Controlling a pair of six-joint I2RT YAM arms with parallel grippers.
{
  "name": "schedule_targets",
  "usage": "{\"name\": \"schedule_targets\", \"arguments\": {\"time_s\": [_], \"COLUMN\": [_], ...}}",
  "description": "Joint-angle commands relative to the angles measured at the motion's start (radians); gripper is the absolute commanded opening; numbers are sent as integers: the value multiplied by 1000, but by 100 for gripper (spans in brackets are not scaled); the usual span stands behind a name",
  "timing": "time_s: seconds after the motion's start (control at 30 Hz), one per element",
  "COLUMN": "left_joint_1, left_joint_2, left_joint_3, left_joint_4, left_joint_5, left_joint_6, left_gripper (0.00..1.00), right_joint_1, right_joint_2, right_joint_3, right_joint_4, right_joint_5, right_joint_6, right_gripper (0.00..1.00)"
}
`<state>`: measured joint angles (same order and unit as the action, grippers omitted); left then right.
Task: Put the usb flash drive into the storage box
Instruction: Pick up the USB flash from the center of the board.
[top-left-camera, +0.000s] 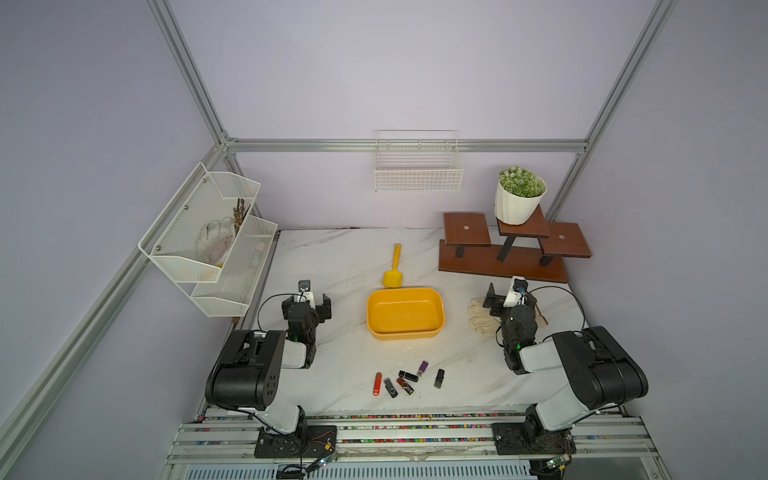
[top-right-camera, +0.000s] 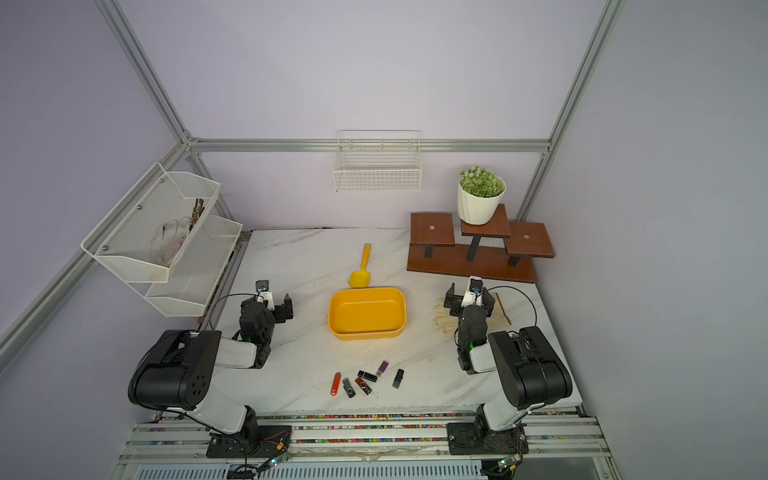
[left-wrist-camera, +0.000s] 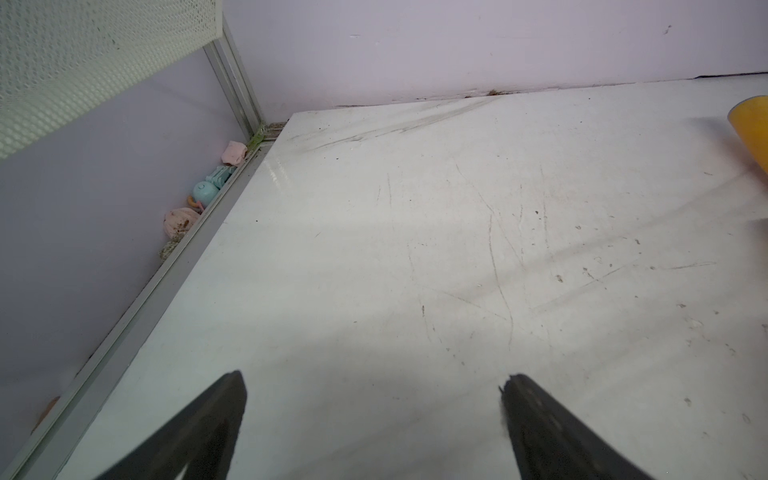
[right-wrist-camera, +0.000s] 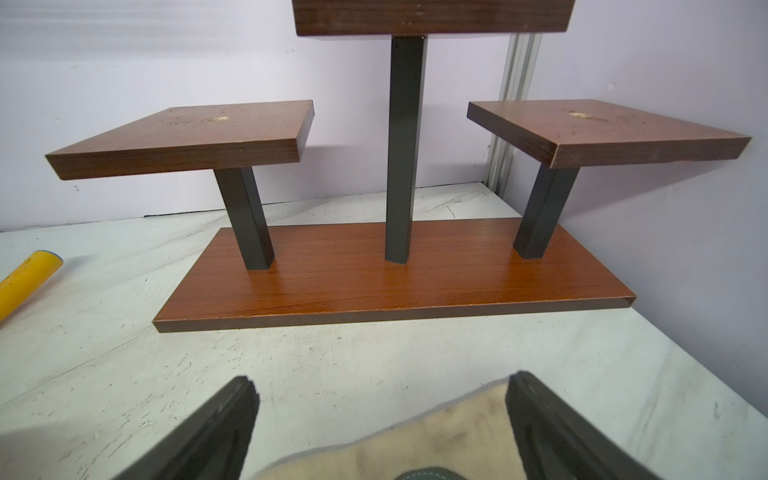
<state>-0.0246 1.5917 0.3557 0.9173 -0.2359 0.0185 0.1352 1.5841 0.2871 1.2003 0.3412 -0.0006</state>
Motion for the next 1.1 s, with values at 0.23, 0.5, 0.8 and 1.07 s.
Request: {"name": "schedule_targets", "arguments": {"time_s": [0.23,0.5,0.8,1.07], "left_joint_1": [31,23,-159,-317], "left_joint_2": [-30,-202,-438,-482], "left_joint_3": [32,60,283,382], "left_joint_4": [-4,-168,-865,-1180], "left_joint_5": [73,-37,-100,-112], "left_joint_6": [-26,-45,-266,-389], "left_gripper": [100,100,100,100], "right_joint_1": [40,170,542,738], "right_joint_2": [-168,-292,-297,-352], "right_joint_3": [157,642,768,706], "right_joint_4": [-382,-1313,-1788,-1995], "right_joint_5": [88,71,185,117], "right_joint_6": [-24,120,470,741], "right_gripper": [99,99,99,93]}}
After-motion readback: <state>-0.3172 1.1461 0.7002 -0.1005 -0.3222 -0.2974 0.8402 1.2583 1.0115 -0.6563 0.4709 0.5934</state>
